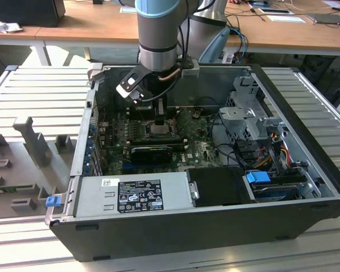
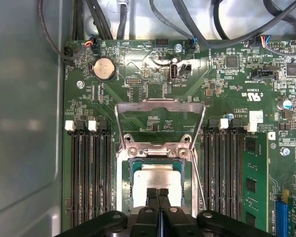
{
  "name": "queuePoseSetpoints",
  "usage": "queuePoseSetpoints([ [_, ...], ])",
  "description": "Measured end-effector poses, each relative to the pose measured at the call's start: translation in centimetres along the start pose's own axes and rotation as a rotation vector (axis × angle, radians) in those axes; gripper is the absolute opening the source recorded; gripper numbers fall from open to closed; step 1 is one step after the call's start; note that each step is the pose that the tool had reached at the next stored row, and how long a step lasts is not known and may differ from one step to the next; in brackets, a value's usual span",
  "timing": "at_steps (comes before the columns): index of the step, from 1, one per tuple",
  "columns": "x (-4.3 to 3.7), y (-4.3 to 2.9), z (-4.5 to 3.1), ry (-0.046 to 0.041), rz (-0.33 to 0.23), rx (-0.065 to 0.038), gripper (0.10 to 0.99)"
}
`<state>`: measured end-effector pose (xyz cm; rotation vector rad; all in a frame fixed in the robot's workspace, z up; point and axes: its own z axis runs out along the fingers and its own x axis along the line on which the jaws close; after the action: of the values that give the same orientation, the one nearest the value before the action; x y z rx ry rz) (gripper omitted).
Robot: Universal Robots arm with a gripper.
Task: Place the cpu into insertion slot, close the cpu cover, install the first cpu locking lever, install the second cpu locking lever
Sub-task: 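Place the cpu into insertion slot, then close the cpu cover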
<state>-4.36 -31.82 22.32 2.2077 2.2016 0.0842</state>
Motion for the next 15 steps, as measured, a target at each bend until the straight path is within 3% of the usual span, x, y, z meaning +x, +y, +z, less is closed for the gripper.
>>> queuePoseSetpoints([
  [11,-0.2,0.3,-0.22,-0.0001,0.0,0.0,0.106],
  [15,-0.23,1.37,-0.16,-0.0001,0.0,0.001,0.106],
])
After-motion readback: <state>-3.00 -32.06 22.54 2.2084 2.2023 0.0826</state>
